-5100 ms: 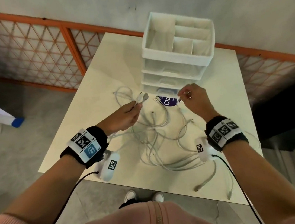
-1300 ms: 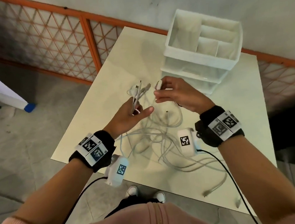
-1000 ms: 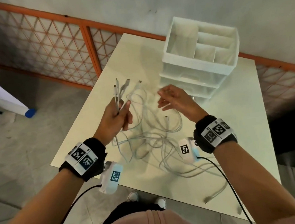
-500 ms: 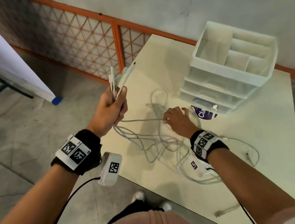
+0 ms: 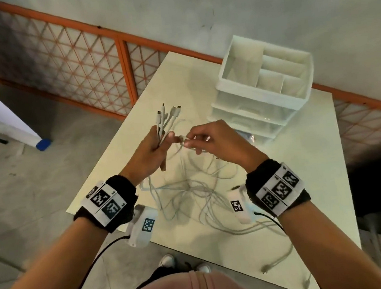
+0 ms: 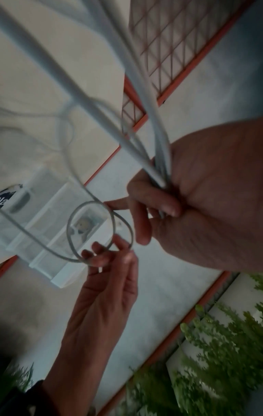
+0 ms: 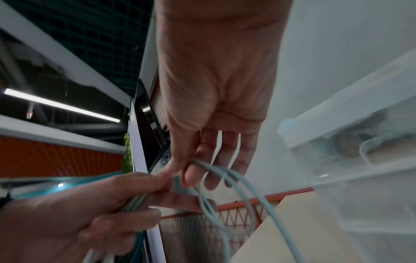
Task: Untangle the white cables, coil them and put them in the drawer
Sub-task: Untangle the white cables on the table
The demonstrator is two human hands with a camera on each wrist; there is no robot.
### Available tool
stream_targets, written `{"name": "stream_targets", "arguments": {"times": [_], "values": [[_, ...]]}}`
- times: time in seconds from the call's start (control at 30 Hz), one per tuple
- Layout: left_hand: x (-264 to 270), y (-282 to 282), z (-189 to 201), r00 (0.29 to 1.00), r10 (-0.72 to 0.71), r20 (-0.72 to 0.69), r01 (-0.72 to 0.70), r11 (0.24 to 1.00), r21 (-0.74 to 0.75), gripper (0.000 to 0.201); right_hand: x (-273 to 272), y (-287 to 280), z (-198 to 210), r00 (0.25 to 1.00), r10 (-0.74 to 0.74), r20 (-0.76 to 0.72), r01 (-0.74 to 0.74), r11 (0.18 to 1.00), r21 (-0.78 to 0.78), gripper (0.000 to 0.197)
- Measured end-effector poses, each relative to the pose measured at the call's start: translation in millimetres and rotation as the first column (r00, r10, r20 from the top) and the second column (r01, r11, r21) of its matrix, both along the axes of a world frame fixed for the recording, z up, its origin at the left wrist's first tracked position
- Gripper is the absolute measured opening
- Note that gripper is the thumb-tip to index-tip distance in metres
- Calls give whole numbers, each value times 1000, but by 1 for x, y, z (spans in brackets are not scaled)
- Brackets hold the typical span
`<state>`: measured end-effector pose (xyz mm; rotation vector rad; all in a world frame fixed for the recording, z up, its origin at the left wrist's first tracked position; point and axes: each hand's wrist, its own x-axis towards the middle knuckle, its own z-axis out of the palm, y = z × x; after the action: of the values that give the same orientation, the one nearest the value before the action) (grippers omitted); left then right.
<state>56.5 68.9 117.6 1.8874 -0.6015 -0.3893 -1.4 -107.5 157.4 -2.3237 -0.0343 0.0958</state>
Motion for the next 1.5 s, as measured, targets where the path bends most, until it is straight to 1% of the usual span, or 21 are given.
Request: {"name": "stream_targets", "arguments": {"times": [0.13,0.23,0.27,0.3,0.4,0.5,0.6,0.67,0.7,0.73,0.8,0.87,0.93,1.0,1.07,1.13,1.2,1.27,1.33,1.43,1.5], "values": [[-4,-13,2,998,-58,-36,56,996,-63,24,-9,-6,2,997,-75,-8,75,977,201,18],[-7,-18,-1,989,-143,-36,140,987,-74,17,-17,-20,-1,995,-97,-22,99,966,238,11],[-7,-19,-1,986,-161,-38,158,985,-75,15,-20,-26,-4,993,-112,-36,118,962,246,13],[-7,-20,-2,986,-163,-31,160,984,-79,14,-22,-33,-7,992,-119,-45,127,964,234,21],[-3,-17,0,990,-136,39,139,986,-90,17,-32,-58,-19,990,-137,-19,138,987,81,45],[5,-8,3,992,-79,96,85,995,-60,22,-44,-88,-30,957,-284,55,276,953,123,46],[21,4,-3,997,4,72,-1,999,-40,27,-62,-121,-41,874,-468,127,433,871,232,55],[31,11,-8,999,49,9,-49,999,-2,25,-76,-138,-45,807,-570,152,537,817,209,54],[34,13,-9,998,57,-4,-57,998,37,21,-81,-145,-46,796,-584,158,560,811,172,53],[34,13,-12,999,53,-3,-52,994,94,18,-88,-152,-49,810,-570,135,554,821,141,52],[33,10,-11,1000,-3,13,0,971,240,19,-96,-155,-53,879,-478,-8,477,876,67,44],[27,7,-11,992,-127,-16,123,912,391,24,-103,-151,-61,907,-338,-249,332,941,-69,43],[22,6,-14,958,-274,-81,278,829,485,34,-109,-142,-73,837,-216,-503,139,973,-185,42],[17,5,-20,925,-363,-113,363,753,548,45,-117,-133,-92,727,-161,-667,18,976,-215,36],[13,5,-26,918,-375,-130,381,741,552,49,-124,-125,-110,638,-159,-753,-30,972,-231,29],[10,5,-30,924,-362,-126,371,763,529,48,-126,-115,-118,575,-139,-807,-55,977,-207,28],[8,7,-31,939,-323,-116,339,818,465,44,-118,-108,-114,590,-139,-796,-20,982,-186,36],[7,6,-29,955,-275,-108,296,877,379,39,-99,-105,-109,669,-205,-714,163,978,-128,41],[5,2,-28,967,-243,-76,254,920,298,36,-77,-106,-112,737,-314,-599,316,943,-107,37],[4,-3,-27,978,-205,-47,211,953,216,35,-48,-103,-127,792,-488,-368,419,872,-253,27],[3,-5,-28,982,-191,-9,189,960,208,34,-36,-96,-141,781,-544,-307,460,833,-307,35]]}}
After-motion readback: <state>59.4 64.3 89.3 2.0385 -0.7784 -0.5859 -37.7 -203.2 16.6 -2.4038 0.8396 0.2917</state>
